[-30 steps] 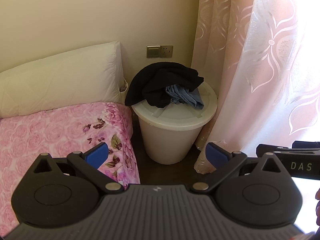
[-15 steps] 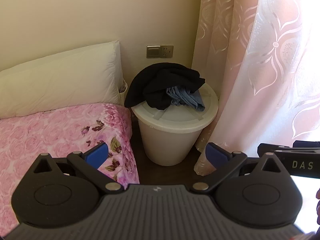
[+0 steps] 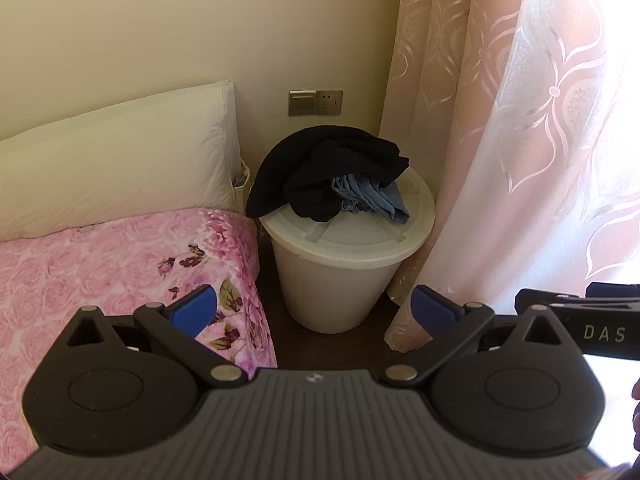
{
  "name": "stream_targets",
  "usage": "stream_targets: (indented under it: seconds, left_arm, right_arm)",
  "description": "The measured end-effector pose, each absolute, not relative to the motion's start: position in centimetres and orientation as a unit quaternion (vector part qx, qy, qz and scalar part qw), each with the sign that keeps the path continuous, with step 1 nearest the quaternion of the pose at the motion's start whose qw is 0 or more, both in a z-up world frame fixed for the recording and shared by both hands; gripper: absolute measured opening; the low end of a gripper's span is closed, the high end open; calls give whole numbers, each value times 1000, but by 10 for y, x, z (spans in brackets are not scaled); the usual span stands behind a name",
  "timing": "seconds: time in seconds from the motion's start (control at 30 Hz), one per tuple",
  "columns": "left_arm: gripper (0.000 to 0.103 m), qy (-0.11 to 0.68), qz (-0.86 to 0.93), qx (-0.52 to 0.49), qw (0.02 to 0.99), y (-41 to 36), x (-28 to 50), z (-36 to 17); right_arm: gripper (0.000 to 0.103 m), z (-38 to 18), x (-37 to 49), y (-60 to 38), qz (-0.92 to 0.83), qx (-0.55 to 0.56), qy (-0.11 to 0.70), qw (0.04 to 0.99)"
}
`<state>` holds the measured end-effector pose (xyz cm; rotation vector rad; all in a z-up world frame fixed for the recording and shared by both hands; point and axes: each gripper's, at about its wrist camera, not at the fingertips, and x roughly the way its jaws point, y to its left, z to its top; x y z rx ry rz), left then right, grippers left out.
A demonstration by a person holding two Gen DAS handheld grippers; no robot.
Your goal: Fold clothes
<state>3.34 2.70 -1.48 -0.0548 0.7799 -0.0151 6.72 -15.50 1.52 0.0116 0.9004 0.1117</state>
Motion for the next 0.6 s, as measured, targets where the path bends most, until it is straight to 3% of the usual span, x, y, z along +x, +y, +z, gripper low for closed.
stream_targets:
  seconds: [0.6]
  left_arm:
    - [102, 387, -23, -35, 921, 52, 34, -18]
  right_arm:
    - [89, 17, 54, -133, 33, -2, 433, 901]
